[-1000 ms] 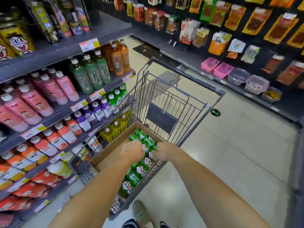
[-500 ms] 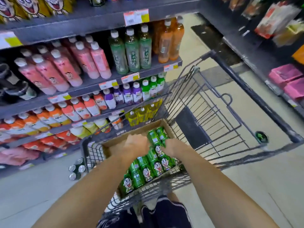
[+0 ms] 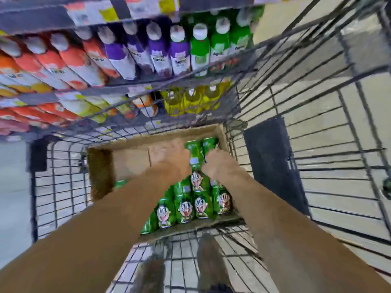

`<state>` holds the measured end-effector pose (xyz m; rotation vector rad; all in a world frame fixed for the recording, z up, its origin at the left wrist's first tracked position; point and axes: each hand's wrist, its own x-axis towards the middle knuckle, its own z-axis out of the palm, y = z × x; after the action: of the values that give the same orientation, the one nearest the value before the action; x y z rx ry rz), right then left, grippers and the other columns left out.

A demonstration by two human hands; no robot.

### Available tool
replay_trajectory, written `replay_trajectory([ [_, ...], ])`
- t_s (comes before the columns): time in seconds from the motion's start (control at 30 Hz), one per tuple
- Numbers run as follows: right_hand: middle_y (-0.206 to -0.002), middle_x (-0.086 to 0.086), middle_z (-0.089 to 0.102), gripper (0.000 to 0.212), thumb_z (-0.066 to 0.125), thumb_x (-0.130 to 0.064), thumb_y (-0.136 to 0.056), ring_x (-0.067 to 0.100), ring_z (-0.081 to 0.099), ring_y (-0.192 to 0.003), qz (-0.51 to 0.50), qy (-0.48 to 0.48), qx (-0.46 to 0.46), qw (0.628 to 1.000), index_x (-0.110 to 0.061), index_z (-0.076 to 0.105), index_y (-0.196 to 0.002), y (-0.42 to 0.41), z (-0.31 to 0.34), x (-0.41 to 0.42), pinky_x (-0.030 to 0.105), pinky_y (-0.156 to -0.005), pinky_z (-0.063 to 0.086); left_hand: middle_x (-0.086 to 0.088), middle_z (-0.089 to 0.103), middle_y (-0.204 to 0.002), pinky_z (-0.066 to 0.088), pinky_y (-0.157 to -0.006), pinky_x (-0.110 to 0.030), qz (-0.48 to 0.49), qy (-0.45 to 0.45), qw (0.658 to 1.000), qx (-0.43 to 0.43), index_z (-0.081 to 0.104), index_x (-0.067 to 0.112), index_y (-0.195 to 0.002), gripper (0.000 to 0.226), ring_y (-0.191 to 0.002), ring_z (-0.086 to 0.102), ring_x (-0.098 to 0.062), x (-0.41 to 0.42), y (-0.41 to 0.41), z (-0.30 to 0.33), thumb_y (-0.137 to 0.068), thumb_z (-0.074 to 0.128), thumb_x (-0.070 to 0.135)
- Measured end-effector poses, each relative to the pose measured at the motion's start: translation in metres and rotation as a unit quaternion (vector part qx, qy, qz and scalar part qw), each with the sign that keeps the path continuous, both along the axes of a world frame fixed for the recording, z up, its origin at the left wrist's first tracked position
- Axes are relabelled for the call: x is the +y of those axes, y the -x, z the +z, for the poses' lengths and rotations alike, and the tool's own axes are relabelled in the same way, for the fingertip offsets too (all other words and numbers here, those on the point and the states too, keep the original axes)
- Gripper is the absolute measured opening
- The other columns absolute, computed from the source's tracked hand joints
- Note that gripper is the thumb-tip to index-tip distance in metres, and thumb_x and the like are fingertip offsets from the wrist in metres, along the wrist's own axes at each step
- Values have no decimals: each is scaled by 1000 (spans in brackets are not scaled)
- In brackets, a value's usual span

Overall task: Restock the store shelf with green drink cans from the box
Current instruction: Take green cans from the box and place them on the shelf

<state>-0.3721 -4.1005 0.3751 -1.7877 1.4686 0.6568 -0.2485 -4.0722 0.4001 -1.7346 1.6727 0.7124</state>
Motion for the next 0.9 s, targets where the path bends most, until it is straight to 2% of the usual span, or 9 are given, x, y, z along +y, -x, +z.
replay_trajectory([
  [0.07,-121,17,63,35,56,-31,-93,32,61,-113,-20,19,2,1000,-4,61,-115,2,-25,-7,35,-90,50,-9,67,-114,50,-84,-36,-4,-15,1000,5,66,10,-114,30,-105,64,-27,1,9,-25,-91,53,24],
  [0.17,-117,15,64,33,59,-29,-93,30,62,-109,-56,24,13,998,-3,62,-112,6,-53,-11,32,-85,51,-11,66,-116,50,-86,-37,73,-9,997,25,63,13,-111,28,-106,63,-29,1,14,-55,-88,53,25],
  [0.37,-118,17,56,44,63,-36,-92,33,59,-108,-90,31,8,995,0,55,-118,-3,-83,-20,31,-81,45,-19,56,-127,47,-87,-37,257,-9,961,97,45,6,-132,50,-111,59,-35,-17,10,-95,-97,48,42],
  [0.53,-115,12,66,35,61,-37,-93,29,63,-107,-100,56,15,993,-6,65,-109,-16,-94,-34,27,-75,42,-20,59,-123,47,-86,-35,297,2,950,96,49,1,-125,51,-112,58,-33,-31,12,-108,-98,46,44],
  [0.6,-116,13,66,33,63,-34,-93,30,63,-109,-94,49,12,994,-6,66,-109,-16,-99,-39,28,-78,47,-19,60,-122,47,-83,-34,326,4,941,96,51,1,-122,53,-110,59,-32,-32,13,-114,-97,48,47],
  [0.67,-118,15,65,36,66,-34,-92,31,63,-109,-98,33,12,995,-5,64,-112,-15,-104,-43,31,-83,50,-17,62,-116,44,-75,-32,362,6,926,103,50,1,-121,58,-100,60,-28,-32,12,-123,-94,53,52],
  [0.73,-121,15,64,42,66,-37,-92,30,62,-111,-103,16,17,994,-3,61,-116,-15,-109,-47,32,-85,50,-15,61,-116,43,-72,-31,392,12,913,113,42,0,-132,71,-99,60,-27,-28,10,-133,-89,57,55],
  [0.8,-126,15,60,50,65,-40,-92,30,59,-115,-102,5,23,995,-2,55,-123,-17,-112,-49,33,-88,48,-16,58,-122,46,-78,-33,413,26,901,128,34,3,-138,77,-108,59,-31,-22,8,-144,-86,62,53],
  [0.9,-129,14,60,52,65,-42,-92,28,58,-118,-103,-5,25,994,-3,54,-124,-18,-113,-52,30,-85,45,-15,58,-123,50,-87,-38,440,45,885,143,35,10,-137,79,-109,58,-33,-16,5,-153,-81,67,56],
])
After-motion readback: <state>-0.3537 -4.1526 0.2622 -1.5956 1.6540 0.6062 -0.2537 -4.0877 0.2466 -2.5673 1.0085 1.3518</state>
